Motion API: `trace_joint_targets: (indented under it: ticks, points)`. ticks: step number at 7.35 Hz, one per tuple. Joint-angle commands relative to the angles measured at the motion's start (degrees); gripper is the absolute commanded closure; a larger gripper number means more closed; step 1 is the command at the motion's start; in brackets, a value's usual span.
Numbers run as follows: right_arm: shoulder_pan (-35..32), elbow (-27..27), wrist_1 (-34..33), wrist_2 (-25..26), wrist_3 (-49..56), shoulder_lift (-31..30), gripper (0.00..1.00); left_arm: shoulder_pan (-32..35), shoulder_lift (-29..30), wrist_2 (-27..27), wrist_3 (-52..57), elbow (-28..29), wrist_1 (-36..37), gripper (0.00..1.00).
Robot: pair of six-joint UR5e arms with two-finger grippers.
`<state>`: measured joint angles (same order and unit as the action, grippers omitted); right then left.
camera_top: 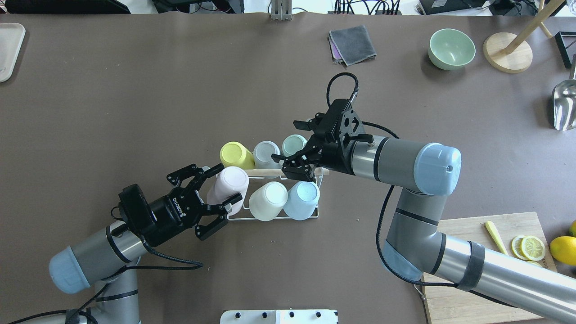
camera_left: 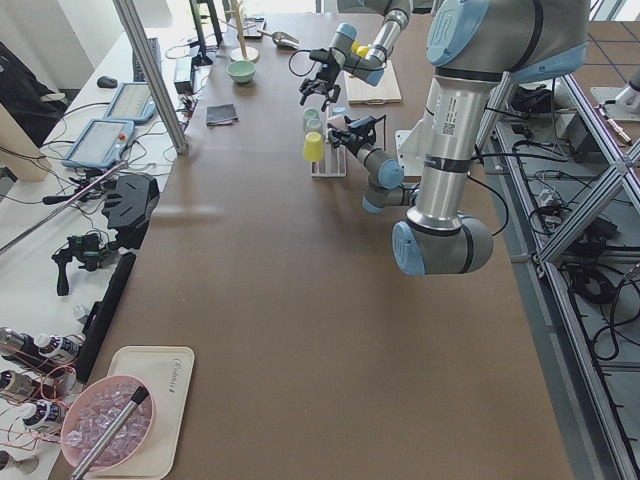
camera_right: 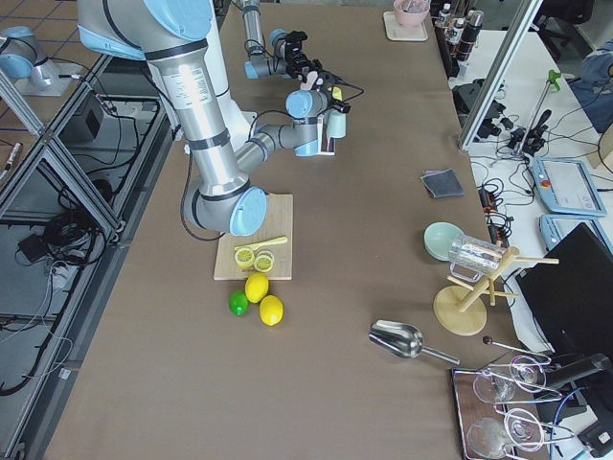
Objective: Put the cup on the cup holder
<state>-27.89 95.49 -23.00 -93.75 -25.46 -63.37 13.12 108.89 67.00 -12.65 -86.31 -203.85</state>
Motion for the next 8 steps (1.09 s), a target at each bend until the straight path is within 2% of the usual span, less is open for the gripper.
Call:
trace_joint_targets:
  ticks: [1,2,3,4,5,6,7,8]
  points:
    - [-0.2,11.6,-18.5,-2.0,-0.5,-0.4,0.0,0.1,0.0,0.1,0.6,0.3,-0.7,0.02]
    - [-0.5,16.7,-27.4,-3.1,-0.5,-0.7,0.0,0.2,-0.2,0.1,0.4,0.0,-0.6,0.02]
    - [-2.0,23.1,-38.0,-5.3,-0.5,-2.4,0.0,0.8,-0.8,0.3,0.2,-2.5,0.1,0.02]
    - [-4.7,26.7,-45.7,-7.5,-0.3,-2.6,0.0,1.5,-3.0,0.7,0.1,-7.0,4.1,0.02]
    - [-7.2,27.5,-48.6,-8.7,0.3,-3.7,0.0,2.2,-5.2,0.8,0.1,-12.2,9.9,0.02]
    - [-8.1,27.9,-48.8,-9.3,0.3,-8.0,0.0,3.6,-7.0,1.7,0.1,-16.0,15.1,0.02]
    - [-9.4,27.7,-49.2,-10.0,0.4,-10.5,0.0,7.7,-6.6,4.2,-0.1,-16.9,20.2,0.02]
    - [-12.8,27.6,-53.2,-13.9,0.4,-12.5,0.0,12.5,-6.2,8.9,-2.3,-16.9,26.8,0.02]
